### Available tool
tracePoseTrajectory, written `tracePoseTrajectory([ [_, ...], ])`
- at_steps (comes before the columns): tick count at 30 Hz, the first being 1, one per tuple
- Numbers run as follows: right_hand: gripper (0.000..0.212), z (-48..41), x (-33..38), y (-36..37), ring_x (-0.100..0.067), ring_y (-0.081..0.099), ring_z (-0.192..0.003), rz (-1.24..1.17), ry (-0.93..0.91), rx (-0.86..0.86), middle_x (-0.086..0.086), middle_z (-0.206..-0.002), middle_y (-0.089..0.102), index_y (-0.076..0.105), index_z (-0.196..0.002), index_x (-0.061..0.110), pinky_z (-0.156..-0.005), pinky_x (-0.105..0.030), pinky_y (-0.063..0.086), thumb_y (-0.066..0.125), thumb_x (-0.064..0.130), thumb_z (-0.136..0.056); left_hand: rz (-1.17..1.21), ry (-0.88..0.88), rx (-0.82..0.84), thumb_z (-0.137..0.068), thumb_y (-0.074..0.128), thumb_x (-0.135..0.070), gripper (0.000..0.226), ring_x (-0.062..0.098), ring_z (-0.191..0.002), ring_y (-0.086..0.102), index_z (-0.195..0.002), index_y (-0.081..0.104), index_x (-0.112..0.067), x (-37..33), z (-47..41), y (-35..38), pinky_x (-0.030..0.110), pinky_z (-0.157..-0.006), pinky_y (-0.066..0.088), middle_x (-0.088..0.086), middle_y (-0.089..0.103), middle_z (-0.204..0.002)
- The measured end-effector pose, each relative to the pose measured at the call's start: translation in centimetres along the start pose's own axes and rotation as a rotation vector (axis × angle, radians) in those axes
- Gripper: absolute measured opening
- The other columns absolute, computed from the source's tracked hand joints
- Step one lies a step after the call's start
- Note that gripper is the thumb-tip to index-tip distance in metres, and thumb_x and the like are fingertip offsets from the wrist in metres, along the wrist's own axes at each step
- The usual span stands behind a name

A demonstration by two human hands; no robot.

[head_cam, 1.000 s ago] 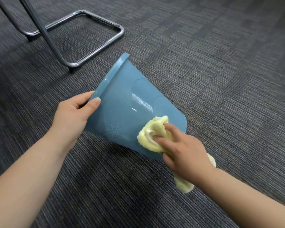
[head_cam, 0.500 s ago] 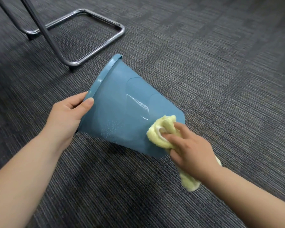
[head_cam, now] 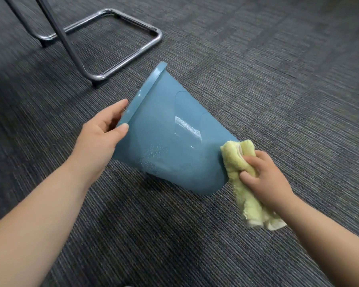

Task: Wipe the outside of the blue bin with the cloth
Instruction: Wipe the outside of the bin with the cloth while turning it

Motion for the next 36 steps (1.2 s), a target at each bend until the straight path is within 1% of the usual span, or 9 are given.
tracePoseTrajectory([
  [3, 0.029, 0.1, -0.1, 0.0, -0.014, 0.046, -0.082, 0.009, 0.008, -0.001, 0.01, -0.102, 0.038, 0.058, -0.108, 0.021, -0.062, -0.03, 0.036, 0.055, 0.015, -0.08, -0.029, 0.024, -0.07, -0.082, 0.054, -0.003, 0.042, -0.012, -0.078, 0.056, -0.095, 0.051, -0.043, -0.2, 0.1, 0.0, 0.021, -0.083, 0.043, -0.022, 0.061, -0.085],
  [6, 0.03, 0.2, -0.4, 0.0, -0.013, 0.044, -0.084, 0.015, 0.041, 0.0, 0.008, -0.102, 0.037, 0.058, -0.109, 0.021, -0.066, -0.031, 0.034, 0.054, 0.016, -0.08, -0.041, -0.007, -0.156, -0.08, 0.06, -0.013, 0.024, 0.003, -0.077, 0.057, -0.081, 0.056, -0.037, 0.1, 0.2, 0.2, 0.03, -0.079, 0.044, -0.018, 0.064, -0.079],
  [11, 0.025, 0.0, -0.6, 0.0, -0.014, 0.043, -0.079, -0.028, 0.066, -0.023, 0.003, -0.099, 0.04, 0.059, -0.105, 0.015, -0.054, -0.027, 0.029, 0.054, 0.014, -0.081, -0.102, -0.025, -0.154, -0.08, 0.059, -0.023, 0.015, -0.002, -0.075, 0.054, -0.076, 0.057, -0.037, 1.1, 0.7, 0.0, 0.01, -0.064, 0.042, -0.016, 0.059, -0.084],
  [18, 0.006, -0.6, -1.1, -0.2, -0.018, 0.043, -0.072, -0.141, 0.115, -0.019, -0.012, -0.093, 0.05, 0.058, -0.076, 0.008, -0.054, -0.027, 0.027, 0.053, 0.01, -0.079, 0.005, -0.097, -0.008, -0.081, 0.053, -0.004, 0.032, -0.012, -0.078, 0.056, -0.083, 0.061, -0.035, 2.7, 1.4, -0.6, 0.006, -0.071, 0.041, -0.015, 0.061, -0.089],
  [23, 0.021, -0.7, -1.4, -0.6, -0.015, 0.042, -0.057, -0.197, 0.165, 0.009, -0.013, -0.083, 0.048, 0.05, -0.06, 0.018, -0.05, -0.026, 0.028, 0.05, 0.008, -0.078, -0.153, -0.077, -0.033, -0.08, 0.058, -0.008, 0.028, -0.001, -0.085, 0.055, -0.101, 0.059, -0.027, 2.8, 1.7, -0.5, 0.013, -0.079, 0.04, -0.014, 0.06, -0.093],
  [26, 0.013, -0.6, -1.7, -1.1, -0.018, 0.043, -0.057, -0.185, 0.187, -0.007, -0.017, -0.081, 0.051, 0.054, -0.066, 0.009, -0.05, -0.026, 0.029, 0.05, 0.007, -0.078, -0.132, -0.044, -0.057, -0.078, 0.06, -0.009, 0.031, -0.005, -0.083, 0.057, -0.104, 0.058, -0.027, 1.5, 1.6, 0.3, 0.012, -0.079, 0.043, -0.015, 0.061, -0.093],
  [30, 0.016, -0.4, -1.8, -2.0, -0.03, 0.049, -0.067, -0.144, 0.153, -0.053, -0.029, -0.088, 0.056, 0.056, -0.084, -0.009, -0.057, -0.031, 0.032, 0.052, 0.005, -0.077, -0.095, 0.068, -0.068, -0.076, 0.064, -0.016, 0.028, -0.015, -0.074, 0.057, -0.08, 0.062, -0.044, -1.2, 0.9, 1.3, 0.005, -0.07, 0.043, -0.03, 0.066, -0.074],
  [34, 0.007, -0.5, -1.0, -3.0, -0.019, 0.045, -0.081, -0.109, 0.094, -0.088, -0.011, -0.098, 0.054, 0.059, -0.083, 0.006, -0.062, -0.03, 0.03, 0.053, 0.008, -0.079, -0.138, 0.105, -0.073, -0.075, 0.063, -0.019, 0.03, -0.015, -0.074, 0.056, -0.07, 0.063, -0.049, -2.1, 0.8, 1.1, 0.005, -0.07, 0.044, -0.038, 0.064, -0.071],
  [36, 0.017, -0.7, -0.3, -3.6, -0.014, 0.042, -0.086, -0.088, 0.068, -0.117, -0.004, -0.104, 0.049, 0.061, -0.095, 0.015, -0.068, -0.029, 0.029, 0.055, 0.009, -0.08, -0.149, 0.111, -0.062, -0.075, 0.064, -0.02, 0.03, -0.014, -0.076, 0.057, -0.072, 0.062, -0.05, -2.2, 0.8, 1.3, 0.005, -0.071, 0.044, -0.031, 0.066, -0.075],
])
Point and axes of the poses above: each hand's wrist, its own z-axis away from the middle knuckle, its own y-axis out of the palm, x = y × z, the point moved 5 cm from there along -z, towards the middle knuckle
